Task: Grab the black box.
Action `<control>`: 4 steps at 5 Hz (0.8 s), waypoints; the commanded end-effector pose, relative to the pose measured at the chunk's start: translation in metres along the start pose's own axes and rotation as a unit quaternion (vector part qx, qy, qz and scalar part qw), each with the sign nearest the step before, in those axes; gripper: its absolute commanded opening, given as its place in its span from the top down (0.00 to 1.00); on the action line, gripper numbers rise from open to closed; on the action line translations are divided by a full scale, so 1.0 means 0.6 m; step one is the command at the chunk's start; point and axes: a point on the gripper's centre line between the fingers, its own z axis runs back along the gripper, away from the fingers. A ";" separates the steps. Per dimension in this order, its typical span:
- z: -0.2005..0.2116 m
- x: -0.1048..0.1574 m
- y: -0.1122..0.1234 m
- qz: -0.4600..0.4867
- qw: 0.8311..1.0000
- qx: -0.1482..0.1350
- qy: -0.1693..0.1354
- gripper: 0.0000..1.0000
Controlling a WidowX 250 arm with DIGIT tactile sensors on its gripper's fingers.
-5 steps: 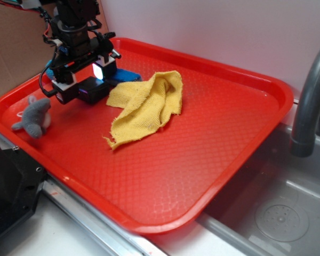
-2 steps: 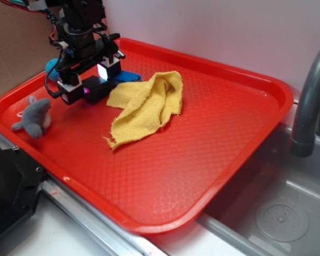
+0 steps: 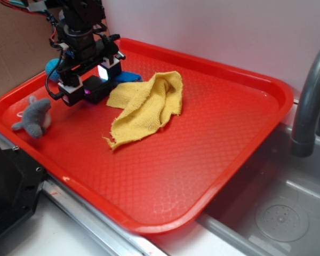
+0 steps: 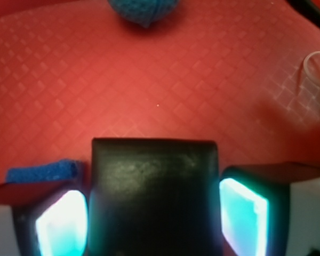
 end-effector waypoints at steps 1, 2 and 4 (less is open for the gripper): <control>-0.009 -0.002 0.017 -0.029 0.999 0.031 -0.009 1.00; -0.011 -0.001 0.014 -0.028 0.999 0.034 -0.005 1.00; 0.054 -0.010 0.012 -0.120 0.993 -0.003 0.003 1.00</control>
